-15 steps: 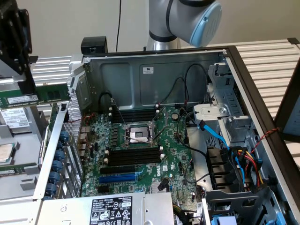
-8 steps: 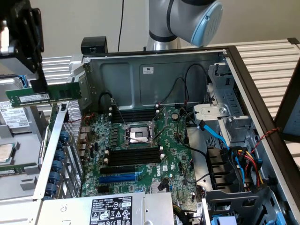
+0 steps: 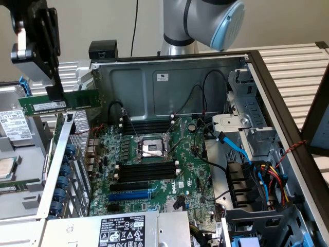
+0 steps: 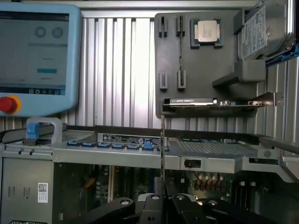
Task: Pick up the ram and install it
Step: 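Pick up the ram and move it above insertion slot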
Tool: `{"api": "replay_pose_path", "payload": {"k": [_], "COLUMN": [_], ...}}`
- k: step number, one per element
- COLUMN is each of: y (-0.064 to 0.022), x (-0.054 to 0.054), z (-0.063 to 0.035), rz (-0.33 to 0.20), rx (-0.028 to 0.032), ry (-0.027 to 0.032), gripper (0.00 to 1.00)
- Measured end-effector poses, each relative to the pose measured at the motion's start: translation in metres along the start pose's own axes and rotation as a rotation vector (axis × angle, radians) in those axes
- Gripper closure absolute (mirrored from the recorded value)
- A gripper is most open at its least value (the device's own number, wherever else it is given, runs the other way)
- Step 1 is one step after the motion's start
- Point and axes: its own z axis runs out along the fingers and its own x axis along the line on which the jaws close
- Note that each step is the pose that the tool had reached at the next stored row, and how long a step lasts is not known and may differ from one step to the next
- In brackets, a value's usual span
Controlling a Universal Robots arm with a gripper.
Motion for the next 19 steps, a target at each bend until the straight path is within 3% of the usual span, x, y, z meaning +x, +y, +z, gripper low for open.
{"api": "replay_pose_path", "payload": {"k": [19], "y": [-0.0346], "x": [-0.002], "z": [0.0004], "rz": [0.003], "rx": [0.0], "ry": [-0.0029], "gripper": [0.88]}}
